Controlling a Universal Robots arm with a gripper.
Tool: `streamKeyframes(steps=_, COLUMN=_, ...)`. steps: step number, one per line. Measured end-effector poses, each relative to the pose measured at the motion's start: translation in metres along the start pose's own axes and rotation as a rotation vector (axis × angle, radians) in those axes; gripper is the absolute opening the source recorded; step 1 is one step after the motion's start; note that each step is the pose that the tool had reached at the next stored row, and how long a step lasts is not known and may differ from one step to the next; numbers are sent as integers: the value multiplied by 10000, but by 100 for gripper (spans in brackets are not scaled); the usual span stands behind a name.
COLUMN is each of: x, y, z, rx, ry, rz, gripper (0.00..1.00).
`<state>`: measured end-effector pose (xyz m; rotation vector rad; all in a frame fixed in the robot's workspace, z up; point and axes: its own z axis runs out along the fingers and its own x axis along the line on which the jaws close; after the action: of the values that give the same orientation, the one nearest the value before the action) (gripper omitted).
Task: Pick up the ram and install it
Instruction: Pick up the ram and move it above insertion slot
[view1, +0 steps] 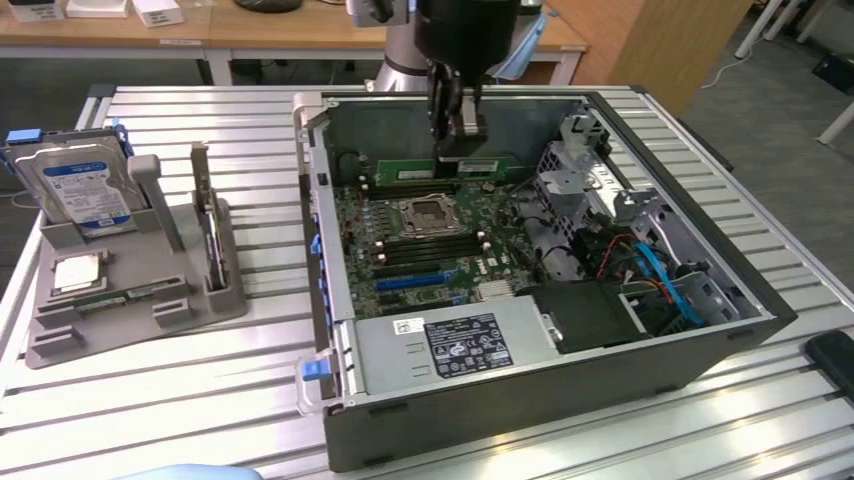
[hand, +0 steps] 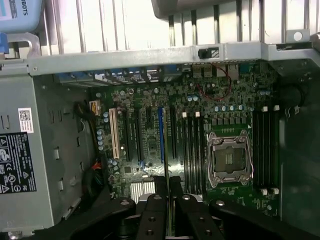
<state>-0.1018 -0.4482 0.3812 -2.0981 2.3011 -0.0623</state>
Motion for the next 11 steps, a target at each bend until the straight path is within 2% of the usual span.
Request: streamKeyframes(steps=11, x=-64, y=-228, z=10, rx=0, ry=0, rz=-5, gripper=13)
